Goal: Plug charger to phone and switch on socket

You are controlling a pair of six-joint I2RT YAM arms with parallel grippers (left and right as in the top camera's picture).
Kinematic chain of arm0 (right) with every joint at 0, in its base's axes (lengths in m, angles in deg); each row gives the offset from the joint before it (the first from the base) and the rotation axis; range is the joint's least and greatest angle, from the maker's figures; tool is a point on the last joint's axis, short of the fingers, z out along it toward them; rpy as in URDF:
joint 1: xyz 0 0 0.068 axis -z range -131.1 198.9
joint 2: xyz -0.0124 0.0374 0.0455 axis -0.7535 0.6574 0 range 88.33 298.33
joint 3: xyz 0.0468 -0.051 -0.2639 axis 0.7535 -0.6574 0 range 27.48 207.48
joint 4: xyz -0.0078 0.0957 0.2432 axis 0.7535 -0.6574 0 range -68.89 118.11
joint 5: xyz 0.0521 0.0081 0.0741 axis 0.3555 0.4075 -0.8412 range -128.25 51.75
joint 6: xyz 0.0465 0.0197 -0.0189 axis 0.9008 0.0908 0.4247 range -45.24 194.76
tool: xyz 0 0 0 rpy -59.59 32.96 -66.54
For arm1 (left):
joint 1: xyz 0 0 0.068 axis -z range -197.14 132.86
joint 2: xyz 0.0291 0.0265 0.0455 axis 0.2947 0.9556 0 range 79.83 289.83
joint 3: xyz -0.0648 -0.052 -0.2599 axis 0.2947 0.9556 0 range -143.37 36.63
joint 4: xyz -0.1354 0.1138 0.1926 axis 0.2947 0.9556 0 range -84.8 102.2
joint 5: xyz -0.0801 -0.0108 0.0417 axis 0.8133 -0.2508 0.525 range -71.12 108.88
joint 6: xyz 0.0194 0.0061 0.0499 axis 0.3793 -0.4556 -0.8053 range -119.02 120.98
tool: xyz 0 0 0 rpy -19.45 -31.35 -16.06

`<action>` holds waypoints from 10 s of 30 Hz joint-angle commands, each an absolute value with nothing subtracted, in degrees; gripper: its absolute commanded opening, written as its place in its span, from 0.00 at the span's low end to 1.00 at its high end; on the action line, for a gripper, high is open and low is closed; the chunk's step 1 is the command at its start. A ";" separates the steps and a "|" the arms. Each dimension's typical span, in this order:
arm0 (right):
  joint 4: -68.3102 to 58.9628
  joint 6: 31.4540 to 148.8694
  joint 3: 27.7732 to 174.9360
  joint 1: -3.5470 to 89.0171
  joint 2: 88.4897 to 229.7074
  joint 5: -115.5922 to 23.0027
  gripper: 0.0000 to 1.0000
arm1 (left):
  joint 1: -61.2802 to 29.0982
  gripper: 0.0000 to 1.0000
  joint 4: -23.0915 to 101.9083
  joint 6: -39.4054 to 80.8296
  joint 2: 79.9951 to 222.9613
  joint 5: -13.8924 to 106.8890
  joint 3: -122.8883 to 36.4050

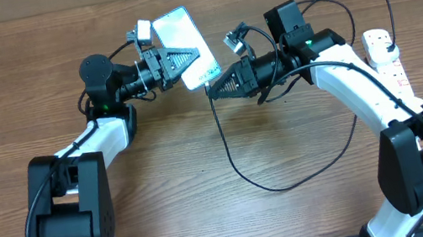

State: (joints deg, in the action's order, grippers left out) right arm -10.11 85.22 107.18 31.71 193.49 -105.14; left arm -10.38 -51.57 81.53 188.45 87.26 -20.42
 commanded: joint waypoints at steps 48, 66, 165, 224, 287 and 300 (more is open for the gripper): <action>-7.24 86.64 106.94 32.36 192.77 -103.99 0.13 | -9.72 0.04 -48.64 79.26 186.98 92.88 -21.54; -17.06 72.74 106.92 31.27 186.23 -101.82 0.64 | -11.10 0.04 -45.67 78.93 186.98 89.80 -21.54; -4.51 79.50 104.58 30.53 195.11 -109.10 0.30 | -11.86 0.04 -38.50 85.46 186.98 88.86 -21.54; 0.43 85.53 104.58 30.62 196.68 -109.97 0.04 | -7.36 0.04 -38.74 71.19 186.98 103.89 -21.54; -33.58 63.76 104.73 39.23 178.76 -85.36 1.00 | -6.59 0.04 -3.64 39.87 188.82 79.96 -21.56; -33.82 63.76 104.73 39.23 178.76 -85.32 1.00 | -4.65 0.04 10.31 36.00 194.18 69.38 -26.50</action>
State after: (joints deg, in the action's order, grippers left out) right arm -33.91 64.33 103.99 39.38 179.31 -85.78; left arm -5.44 7.64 39.56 192.82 72.70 -22.37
